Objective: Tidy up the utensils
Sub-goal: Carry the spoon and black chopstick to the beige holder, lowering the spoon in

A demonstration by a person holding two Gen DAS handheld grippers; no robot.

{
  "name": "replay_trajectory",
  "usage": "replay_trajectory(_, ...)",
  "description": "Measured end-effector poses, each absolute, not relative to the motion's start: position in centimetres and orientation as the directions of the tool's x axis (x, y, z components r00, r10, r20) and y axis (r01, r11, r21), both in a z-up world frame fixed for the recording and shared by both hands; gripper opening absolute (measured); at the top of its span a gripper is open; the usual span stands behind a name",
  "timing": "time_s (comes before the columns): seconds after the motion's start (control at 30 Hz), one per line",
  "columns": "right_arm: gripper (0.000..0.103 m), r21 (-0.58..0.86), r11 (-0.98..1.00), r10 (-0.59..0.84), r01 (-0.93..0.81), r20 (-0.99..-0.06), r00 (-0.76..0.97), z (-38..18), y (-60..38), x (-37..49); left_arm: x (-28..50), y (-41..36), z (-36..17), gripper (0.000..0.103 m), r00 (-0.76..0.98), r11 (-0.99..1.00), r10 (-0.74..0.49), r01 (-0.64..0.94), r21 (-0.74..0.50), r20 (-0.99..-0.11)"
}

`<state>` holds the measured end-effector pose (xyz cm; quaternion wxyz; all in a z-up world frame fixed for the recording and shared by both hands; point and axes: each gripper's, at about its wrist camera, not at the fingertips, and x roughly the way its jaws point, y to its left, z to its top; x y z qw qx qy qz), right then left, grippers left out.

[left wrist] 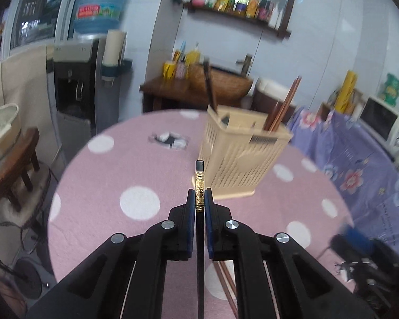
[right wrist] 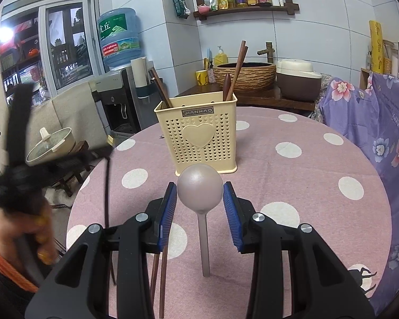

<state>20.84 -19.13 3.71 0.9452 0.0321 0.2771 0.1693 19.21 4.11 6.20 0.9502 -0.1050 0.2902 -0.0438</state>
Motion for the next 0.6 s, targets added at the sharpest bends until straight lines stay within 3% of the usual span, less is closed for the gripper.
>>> replay_trajectory(0.13,0.037,0.155,0.942,0.334,-0.298,-0.513,0.791,3.9,-19.1,20.9,17.6,4.6,8.4,0.008,0.860,0.972,-0.159,0.051,-0.229,-0.484)
replay_trajectory(0.6,0.037,0.181,0.930,0.368,-0.321,-0.514,0.775,4.7,-19.0,21.2,17.3,5.8,9.1,0.008,0.863,0.949,-0.232,0.098,-0.300,-0.449)
